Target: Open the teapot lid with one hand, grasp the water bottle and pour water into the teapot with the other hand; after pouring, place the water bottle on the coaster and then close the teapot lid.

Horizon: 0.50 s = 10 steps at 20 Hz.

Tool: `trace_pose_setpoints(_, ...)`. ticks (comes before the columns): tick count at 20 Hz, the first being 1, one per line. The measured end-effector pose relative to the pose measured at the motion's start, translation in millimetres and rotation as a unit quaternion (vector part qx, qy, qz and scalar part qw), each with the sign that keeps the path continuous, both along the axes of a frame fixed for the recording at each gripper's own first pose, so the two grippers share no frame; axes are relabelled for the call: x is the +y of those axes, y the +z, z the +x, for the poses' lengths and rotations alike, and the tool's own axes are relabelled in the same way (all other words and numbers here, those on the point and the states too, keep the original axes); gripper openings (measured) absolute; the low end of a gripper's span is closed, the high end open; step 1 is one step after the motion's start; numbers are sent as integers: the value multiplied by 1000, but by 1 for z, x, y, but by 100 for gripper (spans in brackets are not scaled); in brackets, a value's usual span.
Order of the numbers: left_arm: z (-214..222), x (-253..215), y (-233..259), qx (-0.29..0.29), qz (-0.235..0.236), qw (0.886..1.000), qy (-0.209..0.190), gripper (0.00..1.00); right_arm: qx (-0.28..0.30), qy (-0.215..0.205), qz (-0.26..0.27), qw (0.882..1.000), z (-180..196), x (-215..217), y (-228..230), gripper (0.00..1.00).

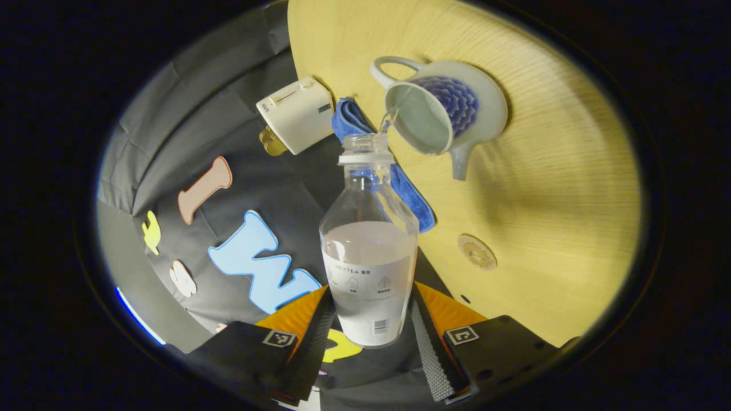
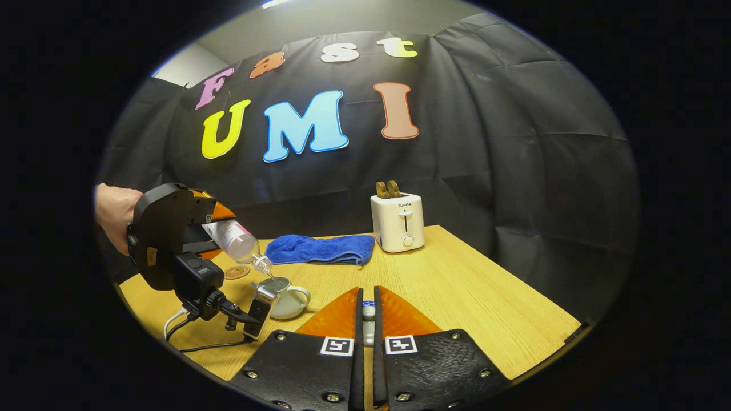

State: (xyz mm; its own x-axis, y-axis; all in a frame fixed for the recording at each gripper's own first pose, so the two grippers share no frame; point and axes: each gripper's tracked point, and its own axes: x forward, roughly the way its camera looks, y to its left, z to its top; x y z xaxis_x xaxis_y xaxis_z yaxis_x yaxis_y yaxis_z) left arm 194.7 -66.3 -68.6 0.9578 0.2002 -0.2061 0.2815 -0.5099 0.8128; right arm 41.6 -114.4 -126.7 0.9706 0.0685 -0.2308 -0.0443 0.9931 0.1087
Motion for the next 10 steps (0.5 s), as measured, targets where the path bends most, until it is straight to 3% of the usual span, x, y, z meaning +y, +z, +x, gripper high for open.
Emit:
trace_pose_setpoints(5,0,-1,5,-4,18,1000,-1,87,-1,1,3,1000,0,1,-1,6)
trace_pose_setpoints(9,4,-5,8,-9,28,1000,-9,75,0,2,4,1000,1,4,-3,6)
trace_pose_setpoints(10,5,-6,10,-9,28,999,-12,86,1,3,4,1000,2,5,-3,6)
